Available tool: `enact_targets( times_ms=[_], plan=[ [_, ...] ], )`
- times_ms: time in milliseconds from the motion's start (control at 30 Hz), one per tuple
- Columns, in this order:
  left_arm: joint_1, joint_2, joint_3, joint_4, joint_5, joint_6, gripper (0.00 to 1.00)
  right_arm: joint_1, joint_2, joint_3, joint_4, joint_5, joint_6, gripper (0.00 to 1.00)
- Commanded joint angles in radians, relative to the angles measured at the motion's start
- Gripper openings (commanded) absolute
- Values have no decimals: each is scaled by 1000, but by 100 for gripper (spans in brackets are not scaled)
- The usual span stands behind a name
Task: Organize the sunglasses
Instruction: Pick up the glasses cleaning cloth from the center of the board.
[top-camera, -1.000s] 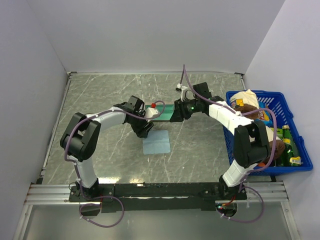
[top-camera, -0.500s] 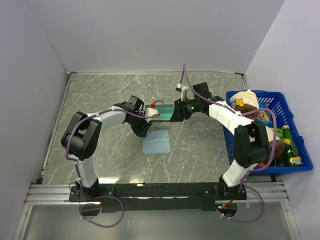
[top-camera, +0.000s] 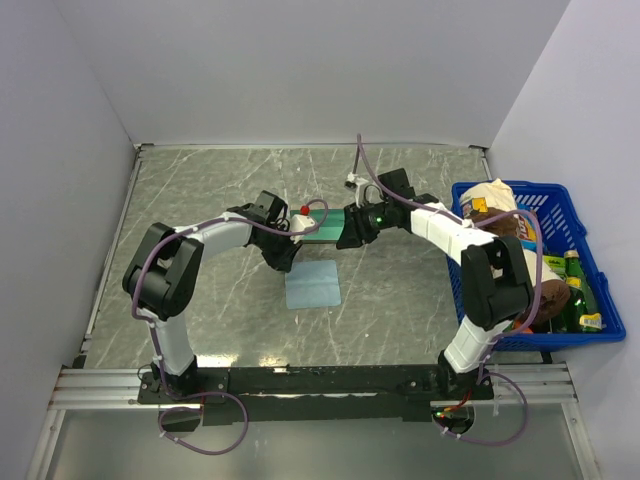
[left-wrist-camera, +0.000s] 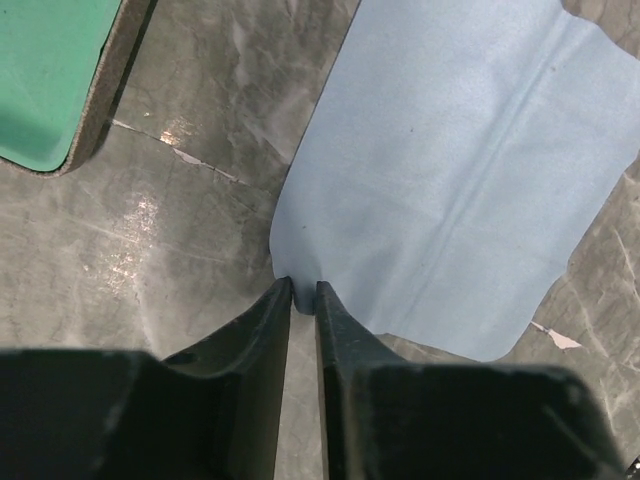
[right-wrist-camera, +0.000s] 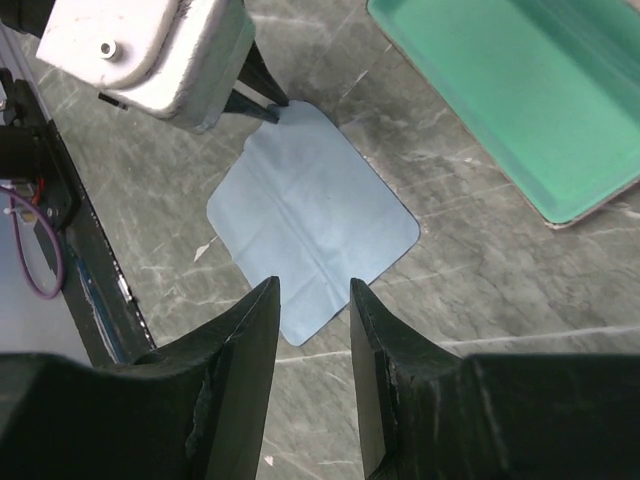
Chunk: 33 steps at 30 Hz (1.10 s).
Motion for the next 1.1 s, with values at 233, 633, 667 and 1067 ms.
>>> enact_targets(
  times_ms=[233,633,667,1067],
  plan=[
    [3,6,1,28,15,-23,7,30,113,65,-28,33,33,41],
    [8,-21,-17,33,53,-26,2,47,202,103,-54,80,66,51],
    [8,-26,-20,34,55,-26,2,47,209,108,-54,80,76,51],
    [8,-31,-25,36,70,-28,1,56,262,123,-61,98,91,47]
  ],
)
